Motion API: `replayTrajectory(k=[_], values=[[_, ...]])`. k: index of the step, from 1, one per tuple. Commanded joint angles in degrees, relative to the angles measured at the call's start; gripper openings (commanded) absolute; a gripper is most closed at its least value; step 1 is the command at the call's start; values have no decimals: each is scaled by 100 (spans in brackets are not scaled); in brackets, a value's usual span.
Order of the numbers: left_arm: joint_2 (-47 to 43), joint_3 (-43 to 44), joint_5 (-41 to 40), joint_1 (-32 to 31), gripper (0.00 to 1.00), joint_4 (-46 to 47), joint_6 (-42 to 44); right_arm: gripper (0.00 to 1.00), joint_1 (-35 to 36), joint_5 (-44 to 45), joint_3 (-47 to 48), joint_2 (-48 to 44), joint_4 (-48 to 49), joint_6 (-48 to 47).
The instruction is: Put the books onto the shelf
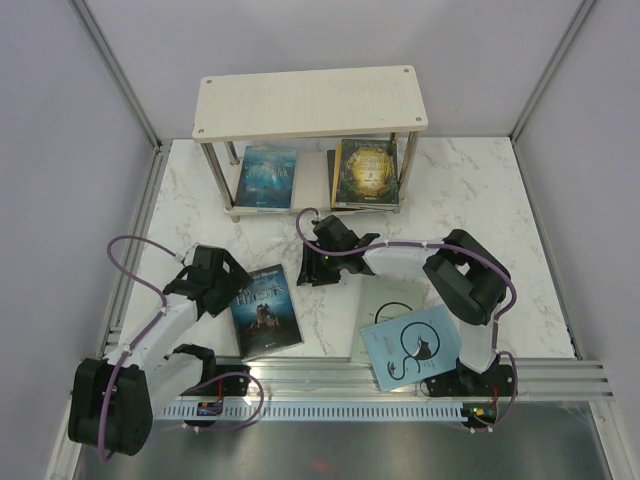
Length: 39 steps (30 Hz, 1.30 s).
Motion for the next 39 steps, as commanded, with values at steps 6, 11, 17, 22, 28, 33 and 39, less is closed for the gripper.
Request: replayTrajectory(k=[6,11,17,22,28,33,39], values=[[-210,-1137,1072,-14,94,1923,-99,53,-41,-534,-339,375,963,413],[193,-1183,1959,-66,90,2621,191,51,-6,-798,-814,463,1599,853],[634,-1236,2436,-496,86,3121,174,52,-24,-579,-1044,112,1538,854],[581,-1324,2814,-936,82,3474,68,52,-138,-482,-1149,-38,1432,844],[590,-1552,3859,-1025,80,4510,174,52,-410,-385,-1447,-310,1301,783],[993,-1947,4668,-1033,80,5450,279,52,-910,-350,-1738,-723,1055,564],[1459,-2080,4827,-1033,64,6032,279,52,-1184,-341,-1931,-961,922,440]])
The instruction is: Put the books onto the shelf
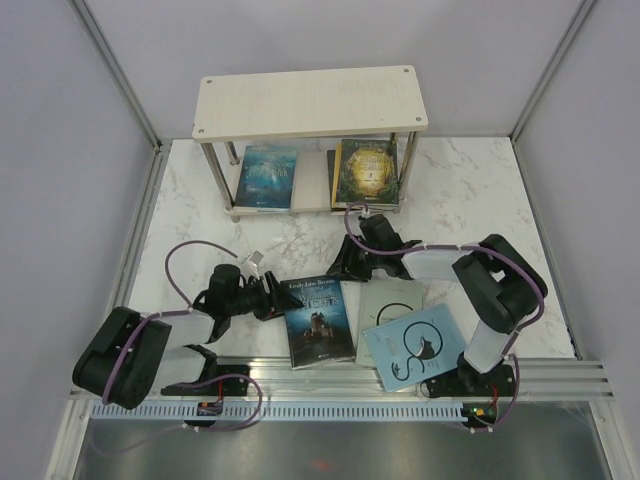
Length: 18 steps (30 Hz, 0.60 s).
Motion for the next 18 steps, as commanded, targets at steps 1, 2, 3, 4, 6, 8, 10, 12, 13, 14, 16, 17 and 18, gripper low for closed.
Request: replayTrajectory(k=[1,2,3,4,6,8,10,12,13,14,16,17,18], values=[[264,-174,504,-76,60,192,-44,52,-76,234,-224,-104,-358,-255],[273,-156,486,-76,57,236,-114,52,-67,207,-294,-113,-332,-229],[273,-139,460,-76,57,297,-158,52,-84,198,-338,-113,-306,-202],[273,-130,425,-76,56,446,-211,52,-85,190,-382,-139,-288,-185],[291,-112,381,-85,53,683,-412,52,-76,172,-488,-165,-201,-158],[422,-86,328,-146,52,1158,-580,52,-76,146,-549,-174,-139,-132],[580,11,363,-286,52,1413,-738,51,-76,93,-558,-165,-112,-105],[887,125,363,-515,52,1834,-905,51,-76,67,-567,-165,-77,-97],[1019,160,302,-602,51,1932,-949,51,-76,66,-567,-165,-77,-88],[1133,230,275,-682,48,2011,-1045,51,-76,58,-567,-174,-77,-97],[1511,213,153,-954,38,2520,-1204,51,-76,49,-576,-200,-77,-105],[1626,178,117,-1033,19,2748,-1379,51,-76,49,-585,-209,-86,-114],[1844,152,82,-1147,5,3089,-1467,51,-76,58,-593,-227,-95,-123]])
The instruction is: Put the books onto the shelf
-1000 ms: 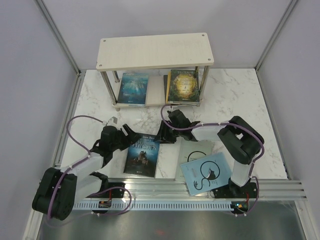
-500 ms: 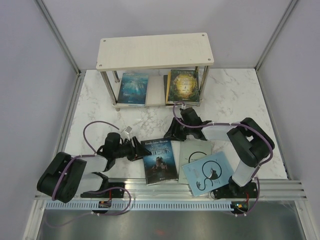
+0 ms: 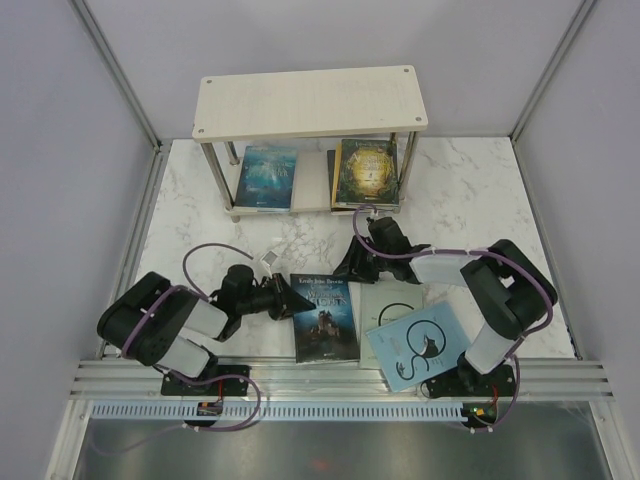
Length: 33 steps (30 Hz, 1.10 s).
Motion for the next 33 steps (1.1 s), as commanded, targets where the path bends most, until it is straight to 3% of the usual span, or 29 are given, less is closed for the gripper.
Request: replayTrajectory(k=[1,3,5,10,11,15,18,22,26,29,33], values=[[463,99,-154,-457,3,1396,-283,51,73,123,-200,1,-331,-92],[481,20,-146,-449,2,1547,-416,51,55,211,-226,-131,-436,-153],[228,133,-155,-431,2,1067,-189,52,64,447,-183,-456,-724,-267],[-1309,748,-697,-396,2,-1717,734,64,55,1099,203,-1281,-1780,-882],[-1895,1037,-787,-379,2,-2662,1022,66,55,1116,335,-1353,-1990,-936],[-2884,1776,-762,130,2,-4268,1560,82,46,557,476,-1643,-2019,-989],[-3227,2252,-341,745,2,-4981,1834,85,46,-59,380,-1784,-1396,-726],[-3298,2402,677,1361,2,-4861,1703,88,46,-1130,108,-1758,-131,-129],[-3386,2043,1250,1590,2,-3826,880,90,46,-1790,-235,-1407,1386,548],[-3465,1682,1567,1678,2,-2587,132,90,55,-2038,-490,-1178,2109,953],[-3509,1654,1664,1757,2,-2083,-205,90,64,-2100,-718,-1081,2358,1068]])
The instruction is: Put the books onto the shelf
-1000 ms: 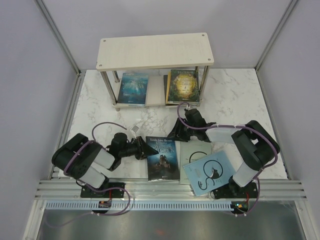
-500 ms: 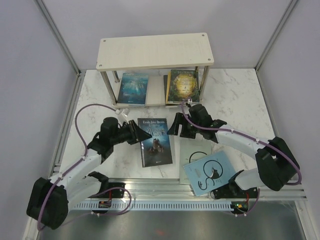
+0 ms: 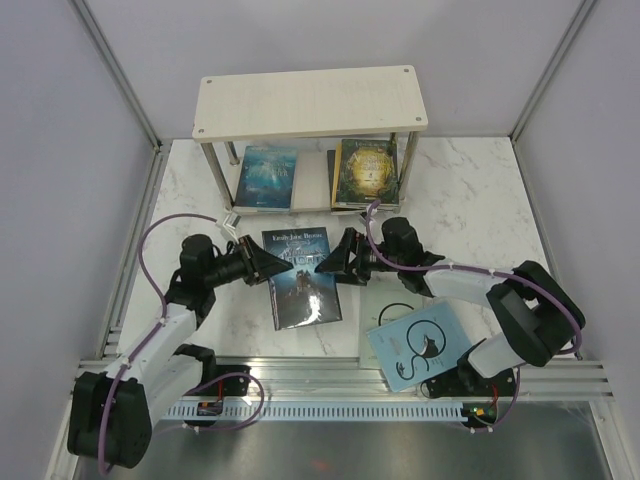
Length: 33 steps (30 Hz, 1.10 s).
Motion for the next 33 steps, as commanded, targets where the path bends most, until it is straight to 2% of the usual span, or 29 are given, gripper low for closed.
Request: replayTrajectory(k=[1,4,11,16,20,27,30,33], values=[[-226,245,755,111,2,1480,-889,90,20,-356,-194,23,872,292],[-165,368,764,164,2,1506,-933,88,29,-417,-282,-47,1047,371],[-7,570,545,348,2,1463,-925,75,423,-751,-379,49,2066,950],[-155,921,352,647,2,700,-591,68,592,-699,-467,-82,2252,1083],[-103,1159,299,744,2,329,-292,57,627,-602,-564,-215,2349,1144],[-15,1151,395,762,2,285,-239,54,636,-85,-739,-197,2858,1416],[46,1124,474,762,2,285,-221,53,644,100,-836,-75,3410,1671],[99,1081,518,771,2,285,-213,52,644,180,-932,119,4480,2066]])
